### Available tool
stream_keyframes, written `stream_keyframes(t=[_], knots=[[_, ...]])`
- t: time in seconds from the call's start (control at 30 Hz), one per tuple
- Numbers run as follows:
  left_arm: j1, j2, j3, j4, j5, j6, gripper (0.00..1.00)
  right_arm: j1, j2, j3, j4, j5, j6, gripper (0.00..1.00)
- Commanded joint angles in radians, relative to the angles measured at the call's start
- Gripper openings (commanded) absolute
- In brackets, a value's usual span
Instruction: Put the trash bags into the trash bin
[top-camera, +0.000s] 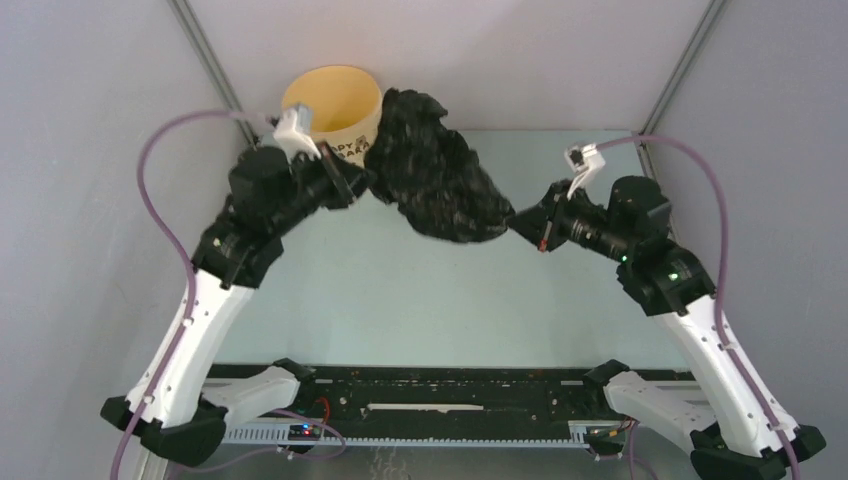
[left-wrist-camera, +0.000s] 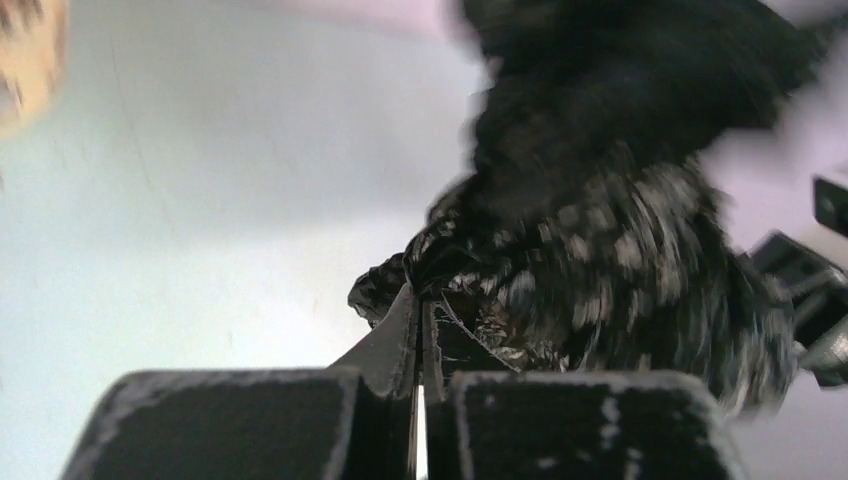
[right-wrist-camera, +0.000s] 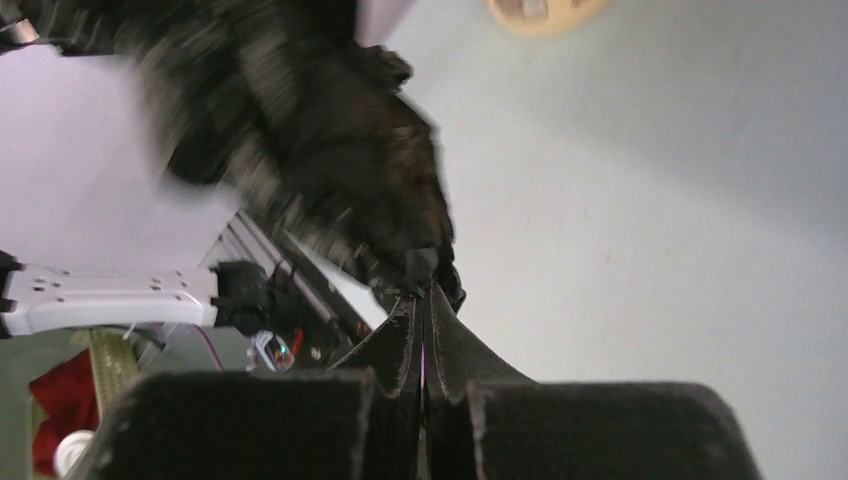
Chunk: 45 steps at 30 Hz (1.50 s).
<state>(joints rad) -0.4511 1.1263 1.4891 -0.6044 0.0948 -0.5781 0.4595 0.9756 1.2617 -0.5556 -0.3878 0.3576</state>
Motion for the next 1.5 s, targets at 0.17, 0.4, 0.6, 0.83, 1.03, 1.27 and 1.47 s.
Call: stream_keyframes(t=[0.17, 0.4, 0.6, 0.83, 1.03, 1.27, 1.47], knots=[[-0.140, 0.054, -0.721, 0.111, 0.153, -0.244, 0.00, 0.112, 0.076, -0.528, -0.016, -0.041, 0.138, 0.00], [-0.139, 0.115, -0.211, -0.078, 0.069, -0.036, 0.00, -0.029, 0.083, -0.308, -0.144, -0.053, 0.049, 0.00], [-0.139, 0.122, -0.089, -0.006, 0.056, -0.057, 0.00, -0.077, 0.002, -0.263, -0.185, 0.007, 0.036, 0.00], [-0.142, 0.198, -0.407, 0.065, 0.235, -0.166, 0.00, -0.072, -0.028, -0.494, -0.146, -0.037, 0.102, 0.14], [-0.148, 0.290, -0.474, 0.028, 0.333, -0.105, 0.42, -0.066, -0.044, -0.541, -0.122, -0.056, 0.106, 0.23], [-0.148, 0.206, -0.306, -0.107, 0.166, 0.035, 0.75, -0.083, -0.004, -0.531, -0.129, -0.114, 0.115, 0.31], [-0.149, 0.340, -0.135, -0.143, 0.089, 0.073, 0.82, -0.117, 0.030, -0.503, -0.102, -0.153, 0.109, 0.33]])
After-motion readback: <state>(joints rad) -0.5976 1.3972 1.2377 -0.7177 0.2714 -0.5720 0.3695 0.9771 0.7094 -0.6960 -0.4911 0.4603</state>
